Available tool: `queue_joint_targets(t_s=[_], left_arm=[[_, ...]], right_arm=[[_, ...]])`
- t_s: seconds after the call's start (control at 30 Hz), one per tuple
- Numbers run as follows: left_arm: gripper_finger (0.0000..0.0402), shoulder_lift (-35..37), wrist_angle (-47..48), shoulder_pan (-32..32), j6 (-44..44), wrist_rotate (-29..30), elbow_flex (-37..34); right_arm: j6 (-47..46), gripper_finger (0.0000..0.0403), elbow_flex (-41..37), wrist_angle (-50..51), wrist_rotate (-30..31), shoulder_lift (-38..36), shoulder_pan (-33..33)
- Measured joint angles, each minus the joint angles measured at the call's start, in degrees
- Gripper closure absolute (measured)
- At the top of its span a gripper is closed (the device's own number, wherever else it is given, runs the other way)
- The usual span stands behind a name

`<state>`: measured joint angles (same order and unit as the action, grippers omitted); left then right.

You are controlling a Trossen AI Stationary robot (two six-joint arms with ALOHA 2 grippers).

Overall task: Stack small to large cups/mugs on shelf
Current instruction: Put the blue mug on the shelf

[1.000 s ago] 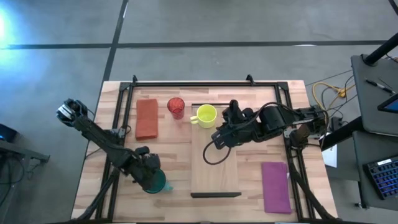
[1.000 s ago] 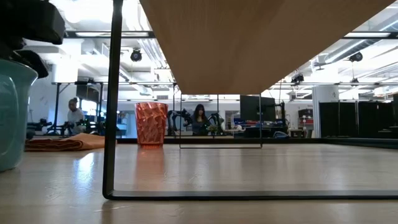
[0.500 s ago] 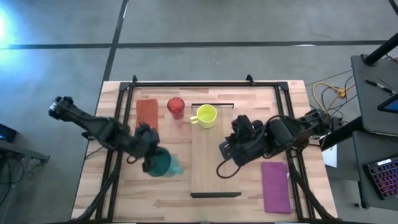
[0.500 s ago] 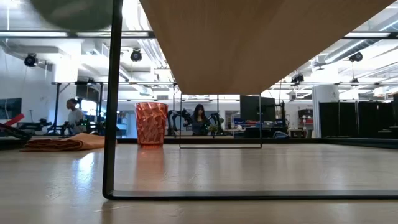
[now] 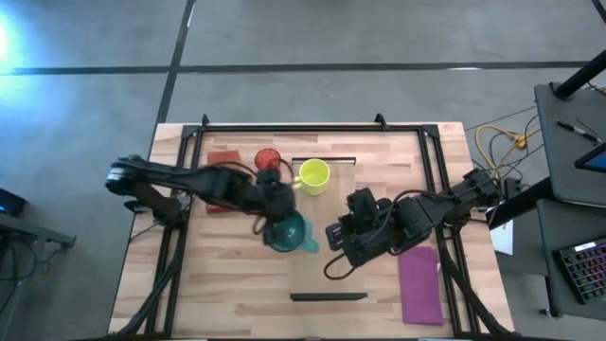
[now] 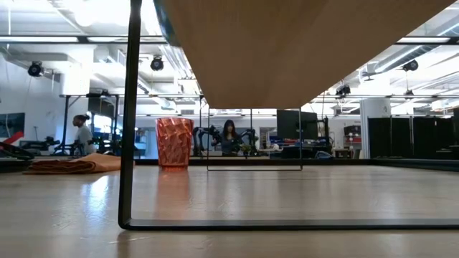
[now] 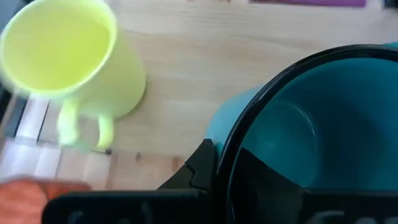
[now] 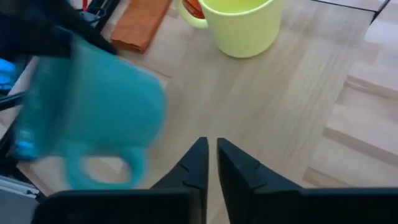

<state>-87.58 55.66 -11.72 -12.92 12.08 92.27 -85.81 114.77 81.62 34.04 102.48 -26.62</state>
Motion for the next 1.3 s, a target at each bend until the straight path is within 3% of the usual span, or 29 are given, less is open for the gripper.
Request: queue_joint_targets(t_s=[0.3, 0.47, 0.57, 0.9, 1.3], left_arm=[[0.0395, -9.0, -1.9, 2.5, 9.1, -2.7, 7.6], [0.0392, -12.2, -2.1, 4.5, 10.5, -3.2, 11.4], [0.0363, -13.7, -1.8, 5.3, 10.3, -4.7, 13.0], [0.0266, -13.6, -3.1, 5.5, 10.3, -6.4, 14.1], [0.0249, -8.6, -3.7, 5.4, 10.3, -2.9, 14.0]], right_arm=[[-9.7, 0.0394, 0.6, 7.7, 1.7, -0.1, -4.7], [-14.7, 0.0394, -1.9, 6.0, 1.2, -0.1, -7.6], [-14.3, 0.0394, -4.1, 1.2, 0.7, -0.2, -8.0], [-11.7, 0.0394, -11.0, -7.5, 0.0, -0.1, -8.0], [-10.8, 0.0394, -11.9, -7.6, 1.3, -0.4, -8.0]])
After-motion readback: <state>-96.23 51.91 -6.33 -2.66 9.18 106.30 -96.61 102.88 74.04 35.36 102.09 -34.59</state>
